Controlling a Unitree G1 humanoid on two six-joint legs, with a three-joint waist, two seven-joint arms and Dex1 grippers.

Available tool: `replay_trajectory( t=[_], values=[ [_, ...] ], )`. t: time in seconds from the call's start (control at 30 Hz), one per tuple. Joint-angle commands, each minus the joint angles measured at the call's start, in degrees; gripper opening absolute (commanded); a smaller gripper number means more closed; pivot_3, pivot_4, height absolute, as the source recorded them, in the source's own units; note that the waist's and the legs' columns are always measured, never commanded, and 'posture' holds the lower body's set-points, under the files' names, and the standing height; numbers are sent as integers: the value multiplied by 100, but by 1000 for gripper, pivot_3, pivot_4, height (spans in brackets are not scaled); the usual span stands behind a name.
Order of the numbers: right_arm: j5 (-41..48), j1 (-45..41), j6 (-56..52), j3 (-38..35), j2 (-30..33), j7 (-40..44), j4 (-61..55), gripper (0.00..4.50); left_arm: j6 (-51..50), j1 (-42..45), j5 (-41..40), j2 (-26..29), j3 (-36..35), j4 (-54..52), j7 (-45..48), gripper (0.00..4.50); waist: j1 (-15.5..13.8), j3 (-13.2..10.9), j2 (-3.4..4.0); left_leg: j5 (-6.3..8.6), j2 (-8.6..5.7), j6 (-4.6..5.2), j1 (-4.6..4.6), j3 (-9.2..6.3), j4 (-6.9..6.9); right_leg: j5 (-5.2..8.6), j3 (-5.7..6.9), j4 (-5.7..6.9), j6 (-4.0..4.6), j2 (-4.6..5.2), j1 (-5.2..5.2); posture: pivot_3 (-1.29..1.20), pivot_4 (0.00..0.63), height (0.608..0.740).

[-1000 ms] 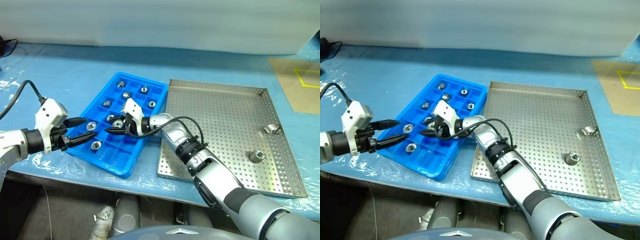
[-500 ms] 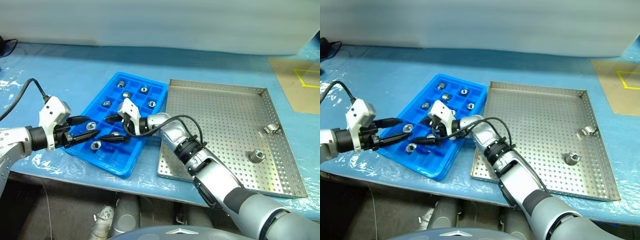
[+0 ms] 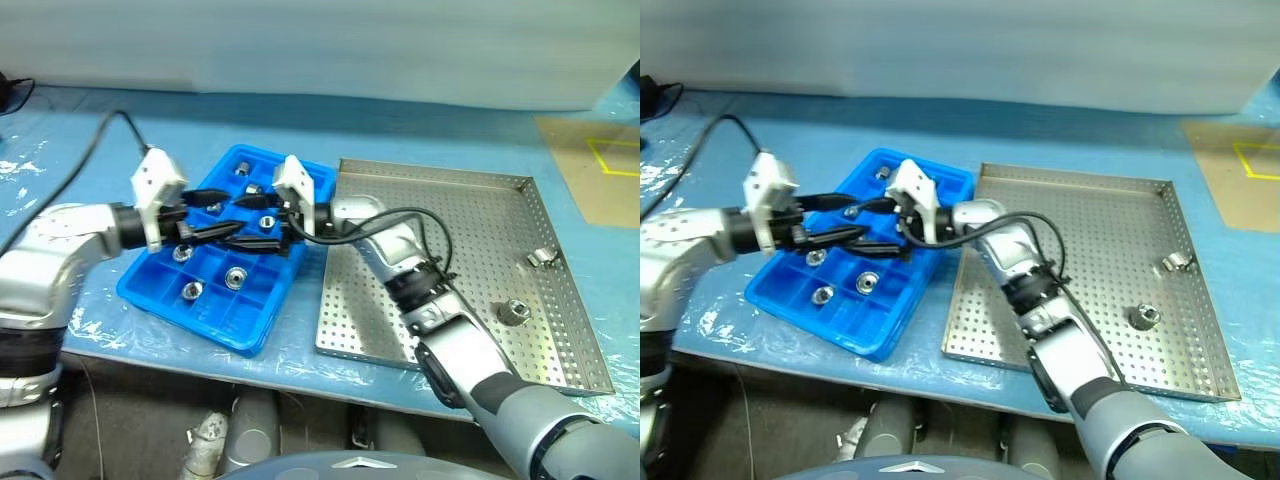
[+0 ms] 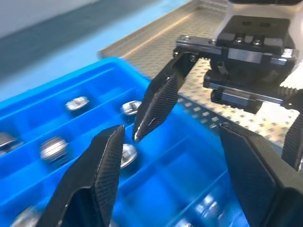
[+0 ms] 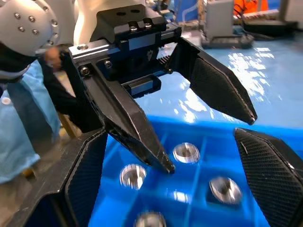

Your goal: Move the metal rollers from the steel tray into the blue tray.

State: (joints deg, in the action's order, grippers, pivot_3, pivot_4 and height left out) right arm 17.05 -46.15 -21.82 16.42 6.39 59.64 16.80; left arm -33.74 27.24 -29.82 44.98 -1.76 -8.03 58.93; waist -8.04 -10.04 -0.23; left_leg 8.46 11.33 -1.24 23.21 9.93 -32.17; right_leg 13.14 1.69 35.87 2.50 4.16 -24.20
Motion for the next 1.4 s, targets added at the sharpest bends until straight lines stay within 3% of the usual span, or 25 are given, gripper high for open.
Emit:
replay_trajectory(
  t=[0.03,0.37,0.57,0.73,0.93,1.4],
  values=[
    [226,335,-256,-869,634,-456,-1038,4386,294,444,356,-403,755,622,433,3337,81,0,0,-2,0,-3,0,4,-1,0,-1,2,0,-1,0,-44,150,740],
    [524,1870,-1381,-2465,2259,-1548,-2889,4386,1371,1723,986,-2048,1768,2433,1364,3337,513,1,1,6,-45,18,-1,18,-20,-26,-34,-10,-42,-6,14,-296,150,740],
    [778,3490,-1909,-3392,2944,-1789,-4028,4386,1776,2083,1168,-2800,2011,3064,1810,3337,711,9,15,29,-41,62,-5,23,-25,-19,-36,-25,-30,-15,25,-401,150,740],
    [884,4121,-1971,-3758,2984,-2027,-4268,4386,1932,2120,1274,-3049,2039,3278,2028,3337,902,9,16,49,-39,93,-13,22,-60,-23,-39,-34,-33,-2,41,-441,150,740],
    [715,4669,-1591,-3897,2977,-2152,-3896,4386,2026,2130,1386,-3179,2021,3381,2141,3337,904,10,18,55,-39,97,-69,24,-66,-23,-36,-51,-36,4,105,-449,150,740],
    [297,4670,-572,-3606,2882,-2272,-2140,4386,1864,1903,1437,-3030,1976,2998,2097,3337,900,14,27,77,-38,169,-42,22,-60,-26,-35,-110,-36,17,111,-387,150,740]
  ],
)
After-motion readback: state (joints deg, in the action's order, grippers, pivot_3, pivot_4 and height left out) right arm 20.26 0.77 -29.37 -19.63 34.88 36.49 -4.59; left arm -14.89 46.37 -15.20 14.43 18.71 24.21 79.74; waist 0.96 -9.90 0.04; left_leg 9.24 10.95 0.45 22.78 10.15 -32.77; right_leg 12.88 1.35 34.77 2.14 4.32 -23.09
